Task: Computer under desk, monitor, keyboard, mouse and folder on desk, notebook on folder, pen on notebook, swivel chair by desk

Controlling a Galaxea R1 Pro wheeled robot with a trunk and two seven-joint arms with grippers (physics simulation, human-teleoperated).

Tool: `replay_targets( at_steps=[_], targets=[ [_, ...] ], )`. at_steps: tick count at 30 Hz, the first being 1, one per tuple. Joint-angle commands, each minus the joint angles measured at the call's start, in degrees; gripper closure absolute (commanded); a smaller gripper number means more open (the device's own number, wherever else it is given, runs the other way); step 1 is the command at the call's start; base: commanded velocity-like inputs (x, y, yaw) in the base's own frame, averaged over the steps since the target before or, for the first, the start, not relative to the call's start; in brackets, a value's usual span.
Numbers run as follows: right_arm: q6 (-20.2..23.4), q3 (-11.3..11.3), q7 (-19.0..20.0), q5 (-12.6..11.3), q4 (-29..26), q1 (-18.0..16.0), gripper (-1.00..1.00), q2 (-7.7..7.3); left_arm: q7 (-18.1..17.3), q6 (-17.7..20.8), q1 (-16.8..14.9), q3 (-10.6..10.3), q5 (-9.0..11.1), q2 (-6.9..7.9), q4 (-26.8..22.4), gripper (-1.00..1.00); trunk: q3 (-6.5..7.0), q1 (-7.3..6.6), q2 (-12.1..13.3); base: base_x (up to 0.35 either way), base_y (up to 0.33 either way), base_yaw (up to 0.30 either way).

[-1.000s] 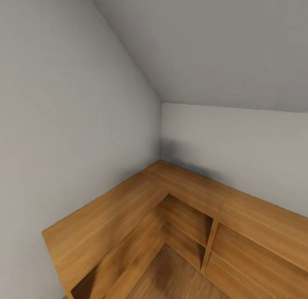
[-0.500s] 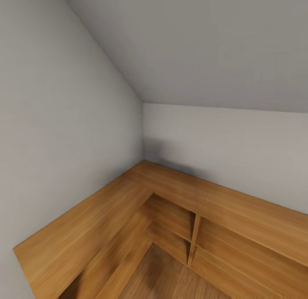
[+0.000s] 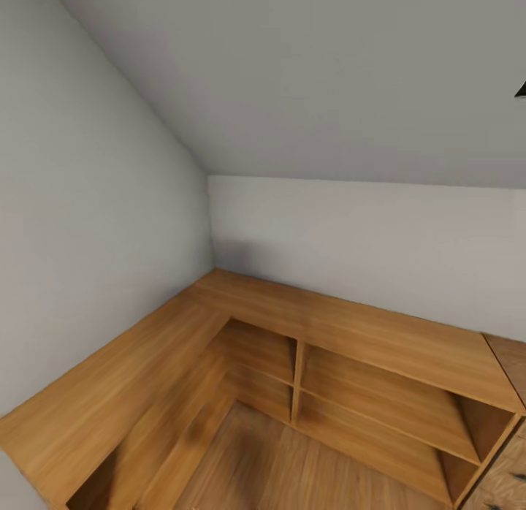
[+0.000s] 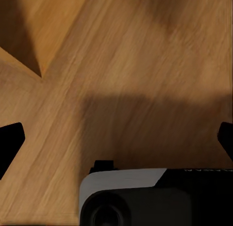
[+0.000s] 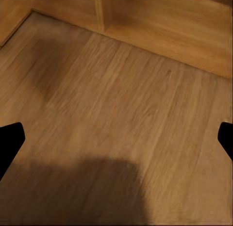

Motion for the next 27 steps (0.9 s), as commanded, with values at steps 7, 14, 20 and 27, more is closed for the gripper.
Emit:
replay_targets(
  at_steps=[7,14,20,27],
  targets=[
    [-0.2,0.0,0.0,0.0,0.1,0.0,-1.00,0.01,0.0,-0.2,0.0,0.0,0.0,-0.02,0.0,-1.00,-0.07,-0.03,-0.1,-0.165,0.000,-0.293],
    [-0.2,0.0,0.0,0.0,0.1,0.0,-1.00,0.01,0.0,-0.4,0.0,0.0,0.0,-0.04,0.0,-1.00,-0.07,-0.03,-0.1,-0.008,0.000,-0.293],
    [-0.2,0.0,0.0,0.0,0.1,0.0,-1.00,-0.02,0.0,-0.4,0.0,0.0,0.0,-0.04,0.0,-1.00,-0.07,-0.03,-0.1,-0.001,0.000,-0.293],
    [-0.2,0.1,0.0,0.0,0.1,0.0,-1.00,0.03,-0.1,-0.4,0.0,-0.1,-0.1,-0.09,0.0,-1.00,-0.07,-0.03,-0.1,0.000,0.000,-0.293]
  ],
)
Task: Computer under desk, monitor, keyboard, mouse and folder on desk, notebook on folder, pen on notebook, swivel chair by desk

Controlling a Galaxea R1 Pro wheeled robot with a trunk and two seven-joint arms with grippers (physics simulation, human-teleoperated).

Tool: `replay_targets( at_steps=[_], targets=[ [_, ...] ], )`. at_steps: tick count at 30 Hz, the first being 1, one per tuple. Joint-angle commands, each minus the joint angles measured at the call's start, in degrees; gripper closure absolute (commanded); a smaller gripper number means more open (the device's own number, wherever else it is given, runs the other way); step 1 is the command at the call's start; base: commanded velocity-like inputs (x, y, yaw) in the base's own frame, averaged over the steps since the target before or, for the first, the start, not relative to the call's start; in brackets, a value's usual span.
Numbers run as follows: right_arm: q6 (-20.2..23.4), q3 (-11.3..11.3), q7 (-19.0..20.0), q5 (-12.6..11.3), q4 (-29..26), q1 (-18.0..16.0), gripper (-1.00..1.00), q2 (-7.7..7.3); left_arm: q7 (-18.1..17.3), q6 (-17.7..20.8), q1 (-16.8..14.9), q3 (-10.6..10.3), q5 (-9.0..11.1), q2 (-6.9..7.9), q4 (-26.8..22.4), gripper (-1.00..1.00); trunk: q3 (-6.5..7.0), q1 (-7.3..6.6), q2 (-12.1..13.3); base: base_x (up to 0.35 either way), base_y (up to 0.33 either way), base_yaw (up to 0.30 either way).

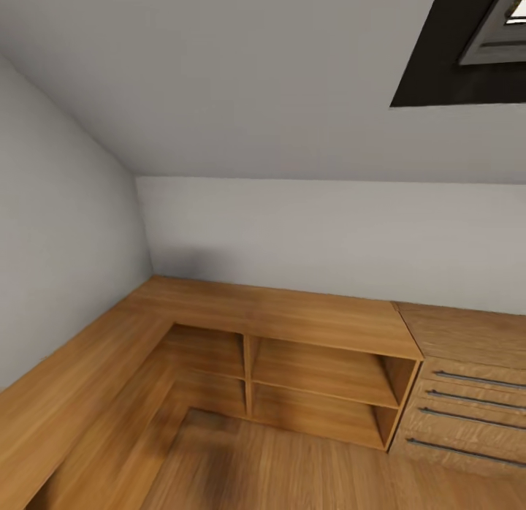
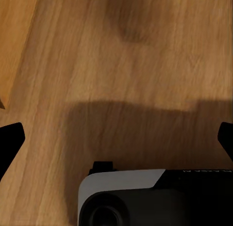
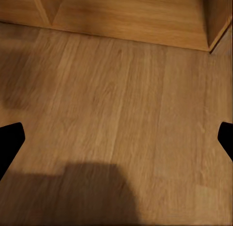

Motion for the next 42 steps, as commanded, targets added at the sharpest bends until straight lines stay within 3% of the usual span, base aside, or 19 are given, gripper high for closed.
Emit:
replay_targets(
  at_steps=[1,42],
  targets=[
    [-0.2,0.0,0.0,0.0,0.1,-0.1,-1.00,0.01,0.0,-0.1,0.0,0.0,0.0,-0.01,0.0,-1.00,-0.07,0.00,0.0,0.000,0.000,-0.293],
    [-0.2,0.0,-0.2,0.0,-0.2,-0.1,-1.00,-0.12,-0.3,-0.2,0.0,-0.1,0.0,0.06,-0.1,-1.00,-0.07,0.00,0.0,0.000,0.000,-0.289]
  ],
)
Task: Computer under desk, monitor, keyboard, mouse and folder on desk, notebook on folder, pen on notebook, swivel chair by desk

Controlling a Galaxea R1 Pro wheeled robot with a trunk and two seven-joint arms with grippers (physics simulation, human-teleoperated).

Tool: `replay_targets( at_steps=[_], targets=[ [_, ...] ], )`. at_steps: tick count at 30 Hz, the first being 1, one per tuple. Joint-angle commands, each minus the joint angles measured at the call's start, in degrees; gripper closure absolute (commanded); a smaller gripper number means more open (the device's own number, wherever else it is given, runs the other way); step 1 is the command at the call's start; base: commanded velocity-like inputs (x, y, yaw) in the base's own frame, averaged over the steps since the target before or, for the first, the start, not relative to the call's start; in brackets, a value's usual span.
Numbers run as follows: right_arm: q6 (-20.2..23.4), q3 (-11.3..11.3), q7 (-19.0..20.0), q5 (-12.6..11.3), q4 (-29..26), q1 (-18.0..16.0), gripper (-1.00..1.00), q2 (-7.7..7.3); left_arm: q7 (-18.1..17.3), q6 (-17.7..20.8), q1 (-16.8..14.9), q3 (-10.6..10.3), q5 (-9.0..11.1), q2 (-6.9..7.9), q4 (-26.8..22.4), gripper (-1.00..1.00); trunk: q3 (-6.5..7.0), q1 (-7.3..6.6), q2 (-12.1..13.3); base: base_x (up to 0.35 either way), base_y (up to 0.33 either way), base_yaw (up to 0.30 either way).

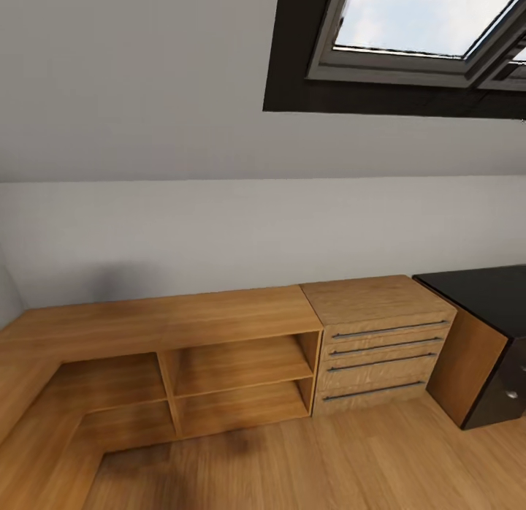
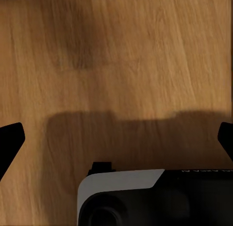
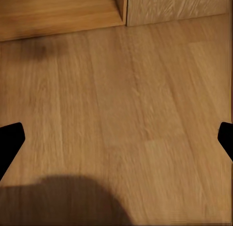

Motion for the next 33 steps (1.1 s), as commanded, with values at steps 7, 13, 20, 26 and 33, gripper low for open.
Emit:
replay_targets(
  at_steps=[7,13,20,26,33],
  targets=[
    [-0.2,0.1,-0.1,-0.1,0.4,0.0,-1.00,0.27,0.0,-0.1,0.0,0.0,0.0,0.00,0.0,-1.00,-0.07,0.01,0.0,0.000,0.000,-0.044],
    [-0.2,0.1,-0.1,-0.1,0.5,0.0,-1.00,0.32,0.0,-0.1,0.0,0.0,0.0,-0.05,0.0,-1.00,-0.07,0.01,0.0,0.000,0.000,-0.002],
    [-0.2,0.1,-0.1,-0.1,0.6,0.0,-1.00,0.28,0.0,-0.1,0.0,-0.2,-0.1,-0.08,0.0,-1.00,-0.01,0.01,0.0,0.000,0.000,-0.038],
    [-0.2,0.1,0.0,0.0,0.6,0.0,-1.00,0.29,0.0,-0.3,0.0,-0.3,-0.3,-0.25,0.0,-1.00,0.22,0.01,0.0,0.000,0.000,-0.212],
    [-0.2,0.2,0.0,0.0,0.6,0.0,-1.00,0.25,0.0,-2.2,0.0,0.2,0.1,-0.28,0.0,-1.00,0.51,0.01,0.0,0.000,0.000,-0.234]
  ],
)
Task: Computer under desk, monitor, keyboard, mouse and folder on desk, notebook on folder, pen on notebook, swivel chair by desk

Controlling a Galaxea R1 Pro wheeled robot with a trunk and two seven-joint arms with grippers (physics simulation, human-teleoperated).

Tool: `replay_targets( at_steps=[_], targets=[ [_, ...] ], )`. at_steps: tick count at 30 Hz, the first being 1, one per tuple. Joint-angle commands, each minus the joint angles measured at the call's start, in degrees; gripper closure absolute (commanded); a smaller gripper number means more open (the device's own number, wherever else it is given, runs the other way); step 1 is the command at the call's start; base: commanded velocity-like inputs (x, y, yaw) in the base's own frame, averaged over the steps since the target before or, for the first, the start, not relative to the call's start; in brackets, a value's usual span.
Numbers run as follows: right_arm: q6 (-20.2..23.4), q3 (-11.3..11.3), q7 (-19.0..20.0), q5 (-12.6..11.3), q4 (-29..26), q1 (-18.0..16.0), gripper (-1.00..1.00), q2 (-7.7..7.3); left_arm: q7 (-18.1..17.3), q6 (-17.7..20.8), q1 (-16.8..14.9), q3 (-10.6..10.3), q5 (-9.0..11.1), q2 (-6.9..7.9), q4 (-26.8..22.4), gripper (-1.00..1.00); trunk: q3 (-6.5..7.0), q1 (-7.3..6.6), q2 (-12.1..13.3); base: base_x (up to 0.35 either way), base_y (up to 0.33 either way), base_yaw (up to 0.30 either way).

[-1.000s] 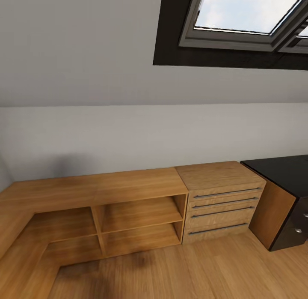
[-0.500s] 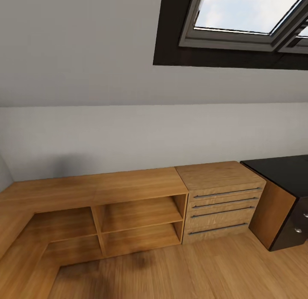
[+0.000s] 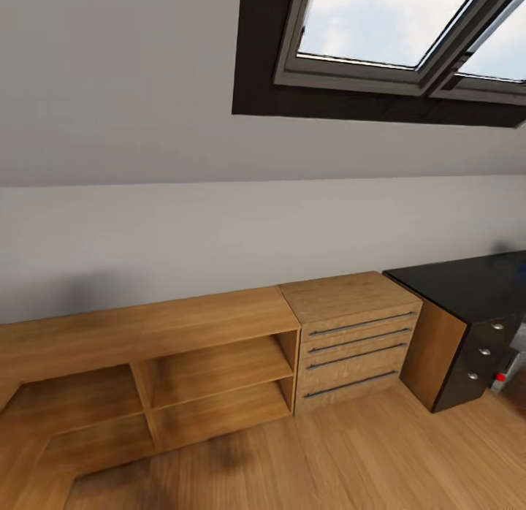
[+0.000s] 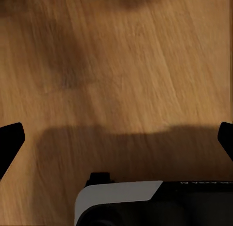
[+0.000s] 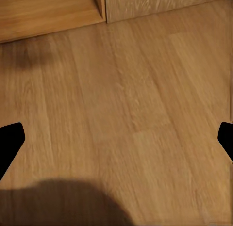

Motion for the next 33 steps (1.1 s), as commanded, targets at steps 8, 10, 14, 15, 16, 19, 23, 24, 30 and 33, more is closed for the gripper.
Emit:
replay_targets(
  at_steps=[8,10,14,15,16,19,23,24,30,33],
  targets=[
    [-0.2,0.1,0.0,0.1,0.1,0.0,-1.00,0.01,0.0,-0.1,0.0,0.1,0.1,-0.08,0.0,-1.00,0.27,0.01,0.0,0.000,0.000,-0.236],
    [-0.2,0.1,0.0,0.1,0.1,0.0,-1.00,0.05,0.0,-0.2,0.0,0.2,0.1,-0.01,0.0,-1.00,0.35,0.01,0.0,0.000,0.000,-0.237],
    [-0.2,0.1,0.1,0.2,0.1,0.0,-1.00,0.07,0.0,-0.4,0.0,0.2,0.1,0.11,0.0,-1.00,0.52,0.01,0.0,0.000,0.000,-0.237],
    [-0.2,0.1,0.1,0.2,0.1,0.0,-1.00,0.07,0.0,-0.4,0.0,0.2,0.1,0.14,0.0,-1.00,0.56,0.01,0.0,0.000,0.000,-0.237],
    [-0.2,0.1,0.1,0.2,0.1,0.0,-1.00,0.07,0.0,-0.4,0.0,0.2,0.1,0.17,0.0,-1.00,0.60,0.01,0.0,0.000,0.000,-0.237],
    [-0.2,0.1,0.1,0.2,0.1,0.0,-1.00,0.02,0.1,-0.5,0.0,0.3,0.1,0.19,0.0,-1.00,0.73,0.01,0.0,0.064,-0.032,-0.237],
    [-0.2,0.1,0.1,0.2,0.1,0.0,-1.00,0.00,0.1,-0.5,0.0,0.2,0.1,0.18,0.0,-1.00,0.90,0.01,0.0,0.228,-0.099,-0.237],
    [-0.2,0.1,0.1,0.2,0.1,0.0,-1.00,-0.01,0.1,-0.5,0.0,0.2,0.1,0.18,0.0,-1.00,0.94,0.01,0.0,0.275,-0.119,-0.237],
    [-0.2,0.2,0.1,0.2,0.1,0.0,-1.00,-0.01,0.4,-0.5,0.0,0.2,0.1,0.14,0.0,-1.00,1.19,0.01,0.0,0.290,-0.145,-0.237],
    [-0.2,0.2,0.1,0.3,0.1,0.0,-1.00,-0.08,0.6,-0.5,0.0,0.2,0.1,0.11,0.0,-1.00,1.31,0.01,0.0,0.281,-0.190,-0.237]
  ],
)
